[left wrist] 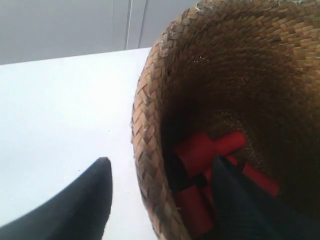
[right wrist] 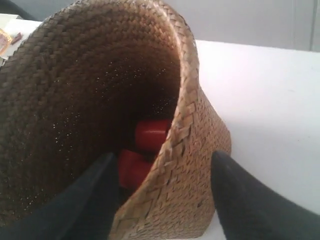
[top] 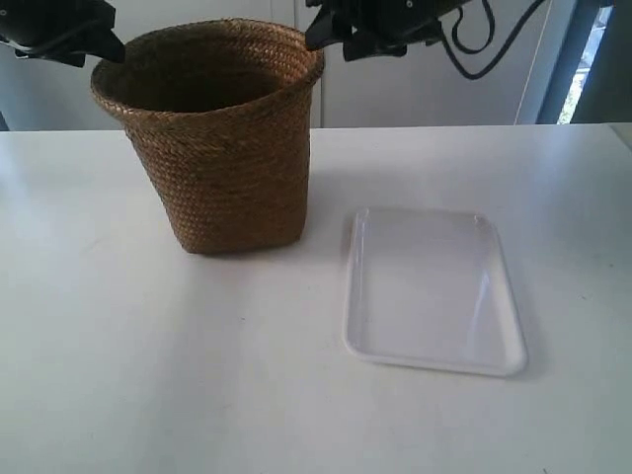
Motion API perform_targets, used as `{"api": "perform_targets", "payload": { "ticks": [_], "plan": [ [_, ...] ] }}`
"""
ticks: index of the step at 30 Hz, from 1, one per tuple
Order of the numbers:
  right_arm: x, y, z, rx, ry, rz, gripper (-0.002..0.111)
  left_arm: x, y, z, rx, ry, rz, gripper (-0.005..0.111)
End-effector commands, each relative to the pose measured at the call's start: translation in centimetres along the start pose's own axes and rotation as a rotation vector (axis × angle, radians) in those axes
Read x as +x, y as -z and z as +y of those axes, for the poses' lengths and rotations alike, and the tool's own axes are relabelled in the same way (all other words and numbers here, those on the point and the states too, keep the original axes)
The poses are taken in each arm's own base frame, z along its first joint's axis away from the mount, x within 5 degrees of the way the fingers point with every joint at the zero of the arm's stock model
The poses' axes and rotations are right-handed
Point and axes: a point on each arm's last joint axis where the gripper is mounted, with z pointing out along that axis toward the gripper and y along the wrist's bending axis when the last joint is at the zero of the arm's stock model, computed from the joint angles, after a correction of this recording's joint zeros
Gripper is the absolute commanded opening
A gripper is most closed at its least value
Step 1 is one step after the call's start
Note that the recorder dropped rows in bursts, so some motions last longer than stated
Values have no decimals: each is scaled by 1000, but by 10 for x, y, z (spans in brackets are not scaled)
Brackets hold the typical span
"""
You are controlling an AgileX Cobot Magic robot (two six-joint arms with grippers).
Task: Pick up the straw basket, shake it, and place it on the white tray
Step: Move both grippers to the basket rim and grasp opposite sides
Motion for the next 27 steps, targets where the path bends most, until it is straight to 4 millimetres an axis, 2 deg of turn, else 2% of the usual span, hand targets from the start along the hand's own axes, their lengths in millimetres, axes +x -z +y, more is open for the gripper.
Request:
{"api": "perform_targets", "payload": {
  "ticks": [1,11,16,22,27],
  "plan": [
    [1,-10,-6,-36,7,-18,53,-3,4,-2,13,52,-12,63],
    [-3,-12,-6,-43,-19,-74,53,11,-27,4,63,147,68,63],
    [-1,-20,-6,-54,-43,-82,53,17,-43,5,103,194,90,63],
    [9,-42,-14,-44,-66,-70,53,20,-48,7,104,196,109,63],
    [12,-51,-20,-34,-84,-71,53,19,-48,8,99,197,99,61]
  ]
}}
